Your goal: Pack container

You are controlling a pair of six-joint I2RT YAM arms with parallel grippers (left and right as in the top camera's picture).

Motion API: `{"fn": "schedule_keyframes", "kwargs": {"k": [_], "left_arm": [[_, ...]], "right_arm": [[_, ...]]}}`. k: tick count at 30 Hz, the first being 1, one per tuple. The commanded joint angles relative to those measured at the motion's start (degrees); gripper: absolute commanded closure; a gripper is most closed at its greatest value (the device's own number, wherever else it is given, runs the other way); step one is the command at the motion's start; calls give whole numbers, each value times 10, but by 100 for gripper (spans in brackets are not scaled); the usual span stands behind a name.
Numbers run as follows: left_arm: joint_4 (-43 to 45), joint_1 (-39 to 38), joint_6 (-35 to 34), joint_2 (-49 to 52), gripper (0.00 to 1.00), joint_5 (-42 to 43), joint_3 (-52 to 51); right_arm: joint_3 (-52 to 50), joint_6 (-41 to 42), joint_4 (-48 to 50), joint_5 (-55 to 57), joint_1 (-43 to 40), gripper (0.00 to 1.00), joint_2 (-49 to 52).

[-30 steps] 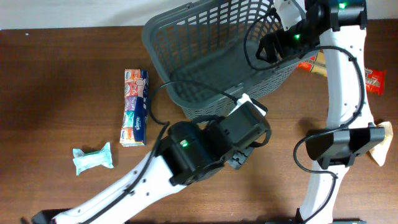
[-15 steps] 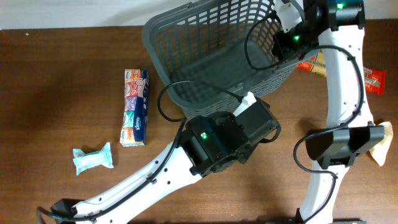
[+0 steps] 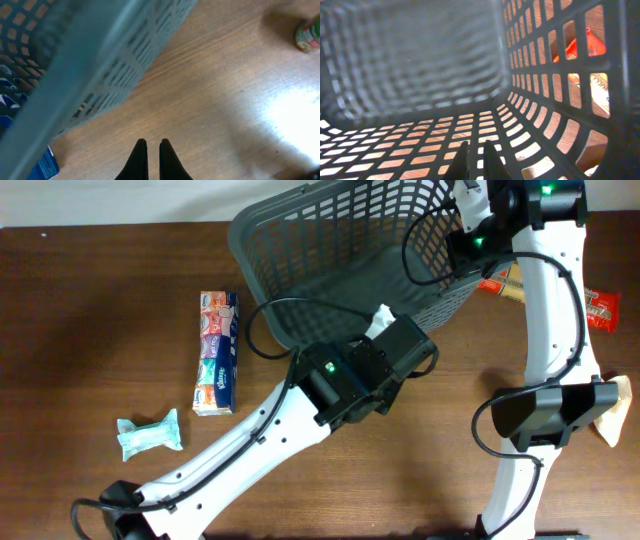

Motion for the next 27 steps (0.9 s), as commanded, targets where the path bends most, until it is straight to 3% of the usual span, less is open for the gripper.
{"fn": "schedule_keyframes", "kwargs": {"k": [1, 27], "left_arm": [[10, 9, -12, 6, 98, -6, 6], [36, 33, -12, 35, 98, -9, 6]], "right_arm": [[-1, 18, -5, 19, 0, 96, -4], [-1, 37, -35, 41, 0, 96, -4]]}}
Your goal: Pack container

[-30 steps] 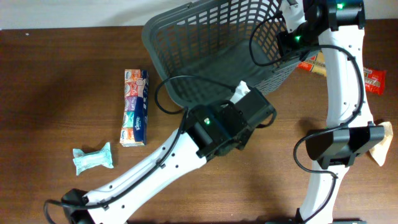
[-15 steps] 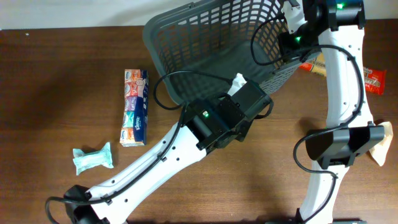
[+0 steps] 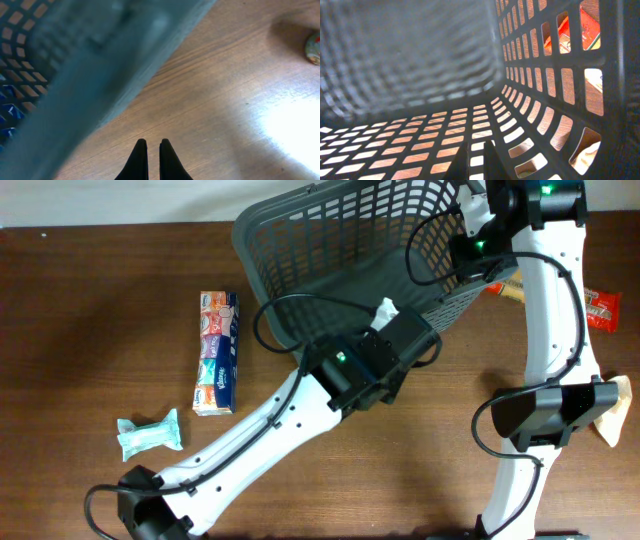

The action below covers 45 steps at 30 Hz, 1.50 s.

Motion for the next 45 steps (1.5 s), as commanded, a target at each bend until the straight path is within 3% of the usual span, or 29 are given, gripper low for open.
{"fn": "schedule_keyframes", "kwargs": {"k": [1, 13, 26, 45], "left_arm": [[1, 28, -10, 2, 98, -9, 6], [-3, 96, -10, 2, 98, -9, 6], [-4, 113, -10, 2, 98, -30, 6], [-46, 176, -10, 2, 98, -40, 6]], "right_arm": [[-1, 9, -7, 8, 1, 96, -4], [-1, 9, -11, -13, 1, 96, -4], [-1, 9, -33, -37, 1, 96, -4], [-1, 9, -39, -28, 61, 96, -4]]}}
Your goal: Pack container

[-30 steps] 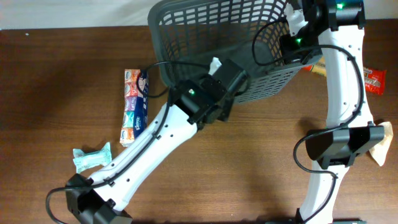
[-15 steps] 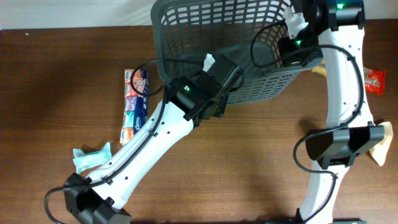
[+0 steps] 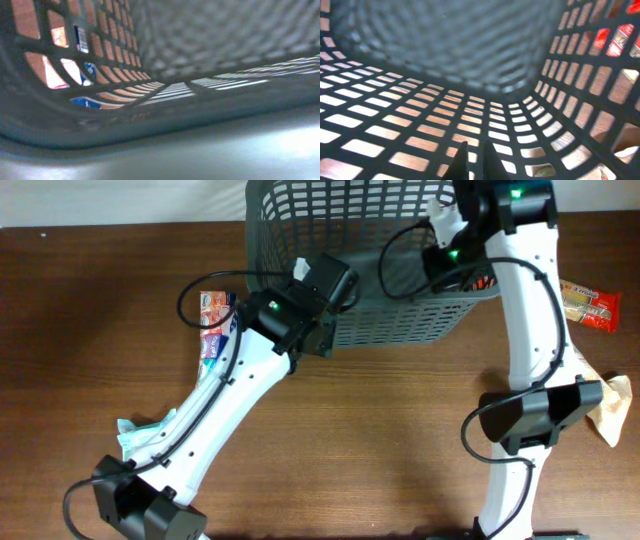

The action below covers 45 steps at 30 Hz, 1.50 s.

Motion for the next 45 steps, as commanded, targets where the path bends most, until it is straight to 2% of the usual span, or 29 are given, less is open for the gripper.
{"fn": "schedule_keyframes", "kwargs": {"k": [1, 5, 7, 8, 9, 10, 12, 13, 14, 15, 16, 17, 18, 19, 20, 27, 32, 36, 39, 42, 45], "left_arm": [[-2, 4, -10, 2, 98, -13, 6], [-2, 4, -10, 2, 97, -13, 6], [-2, 4, -10, 2, 94, -11, 6], [-2, 4, -10, 2, 92, -11, 6], [-2, 4, -10, 2, 88, -11, 6], [-2, 4, -10, 2, 84, -11, 6], [-1, 4, -10, 2, 56, -11, 6], [-1, 4, -10, 2, 44, -11, 6], [-1, 4, -9, 2, 33, -11, 6], [-1, 4, -9, 2, 18, -11, 6], [-1, 4, -4, 2, 8, -11, 6], [0, 4, 2, 2, 4, -11, 6], [1, 4, 12, 2, 1, -12, 6], [1, 4, 14, 2, 0, -12, 7], [0, 4, 14, 1, 0, -13, 8], [-14, 4, 14, -19, 0, -14, 38], [-22, 4, 14, -80, 0, -19, 78], [-24, 4, 14, -160, 0, -91, 93], [-27, 5, 14, -209, 0, -148, 93], [-40, 5, 14, -251, 0, -213, 93], [-61, 5, 14, -274, 0, -262, 93]], "right_arm": [[-1, 5, 0, 1, 5, 96, -4], [-1, 5, 0, 0, 5, 96, -4], [-1, 5, 2, -2, 5, 87, -4], [-1, 5, 3, -2, 5, 71, -4], [-1, 5, 5, -3, 5, 63, -4], [-1, 5, 7, -6, 5, 63, -4], [1, 5, 10, -15, 5, 62, -4], [2, 5, 12, -21, 5, 58, -5], [5, 4, 13, -26, 5, 49, -5], [11, 5, 13, -32, 5, 39, -5], [18, 5, 13, -35, 5, 29, -5], [25, 5, 13, -39, 5, 21, -6], [39, 5, 13, -50, 5, 9, -6], [50, 5, 13, -59, 5, 3, -6], [64, 5, 13, -70, 5, 1, -6], [169, 4, -2, -148, 5, 1, -19], [231, 5, -5, -166, 5, 1, -63], [256, -6, -5, -163, -1, 1, -120], [257, -6, -4, -123, -13, 1, -158], [257, -3, -5, -36, -31, 1, -189], [257, 63, -5, 75, -61, 1, -206]]}}
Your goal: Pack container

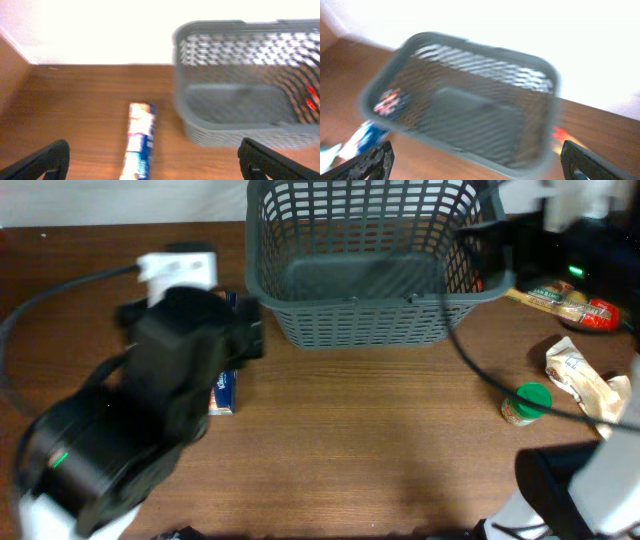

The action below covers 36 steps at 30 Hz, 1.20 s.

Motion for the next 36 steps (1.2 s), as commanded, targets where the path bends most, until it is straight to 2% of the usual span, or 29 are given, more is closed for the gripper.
{"fn": "schedule_keyframes", "kwargs": {"k": [1, 8, 14, 24, 29, 36], "left_arm": [[-24, 3, 9, -14, 0, -105, 0], [-67, 41, 6, -20, 0, -113, 0], [-75, 90, 4, -19, 0, -113, 0], [-88, 177, 4, -3, 0, -112, 0], [-109, 188, 4, 15, 0, -106, 0], [-143, 188, 4, 38, 0, -70, 0]], "right_arm": [[1, 77, -3, 170, -40, 1, -10], [-24, 214, -3, 341, -130, 1, 0], [-83, 252, -1, 349, -194, 1, 28], [-188, 244, 16, 330, -208, 1, 97], [-207, 148, 70, 217, -208, 1, 118], [-209, 142, 105, 208, -209, 1, 139]]}}
